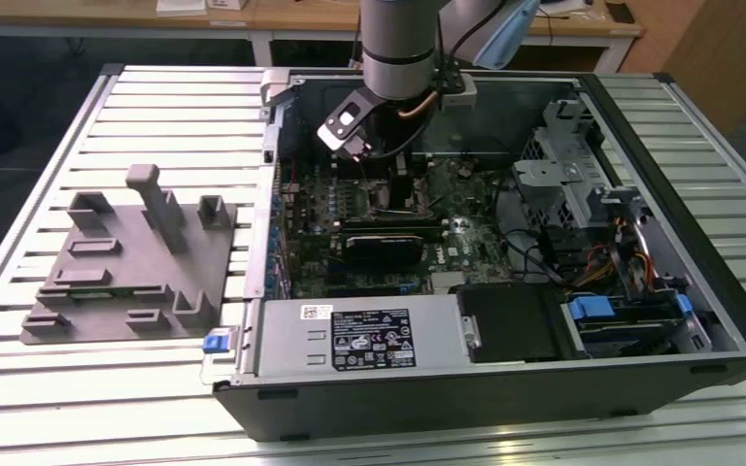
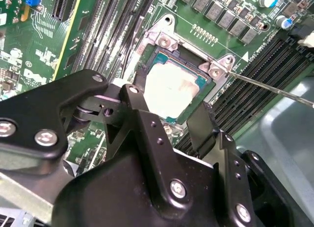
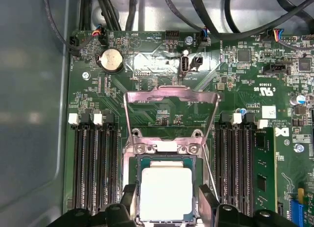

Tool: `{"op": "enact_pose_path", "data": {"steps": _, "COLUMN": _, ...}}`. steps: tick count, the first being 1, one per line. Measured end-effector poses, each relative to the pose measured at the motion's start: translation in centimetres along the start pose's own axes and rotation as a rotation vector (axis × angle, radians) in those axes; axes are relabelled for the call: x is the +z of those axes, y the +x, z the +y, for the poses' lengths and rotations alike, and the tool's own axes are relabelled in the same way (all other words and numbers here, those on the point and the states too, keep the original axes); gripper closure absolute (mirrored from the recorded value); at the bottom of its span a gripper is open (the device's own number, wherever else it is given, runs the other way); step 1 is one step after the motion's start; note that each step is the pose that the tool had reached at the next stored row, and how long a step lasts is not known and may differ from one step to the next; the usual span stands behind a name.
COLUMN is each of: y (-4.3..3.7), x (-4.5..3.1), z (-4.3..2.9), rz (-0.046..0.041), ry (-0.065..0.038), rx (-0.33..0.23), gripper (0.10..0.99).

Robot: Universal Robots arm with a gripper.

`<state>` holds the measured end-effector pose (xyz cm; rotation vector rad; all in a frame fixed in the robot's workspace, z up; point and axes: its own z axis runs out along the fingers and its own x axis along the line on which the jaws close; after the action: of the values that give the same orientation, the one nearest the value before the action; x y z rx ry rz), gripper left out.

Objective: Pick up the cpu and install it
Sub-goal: 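Place the cpu into insertion slot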

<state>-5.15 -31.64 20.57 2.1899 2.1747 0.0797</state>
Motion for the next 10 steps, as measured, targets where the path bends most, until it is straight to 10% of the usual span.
{"op": "enact_pose_path", "data": {"steps": 10, "y": 0.0, "x": -0.09, "z": 0.01, "rz": -0.0002, "ry": 0.0, "rx": 0.0, "gripper": 0.784}}
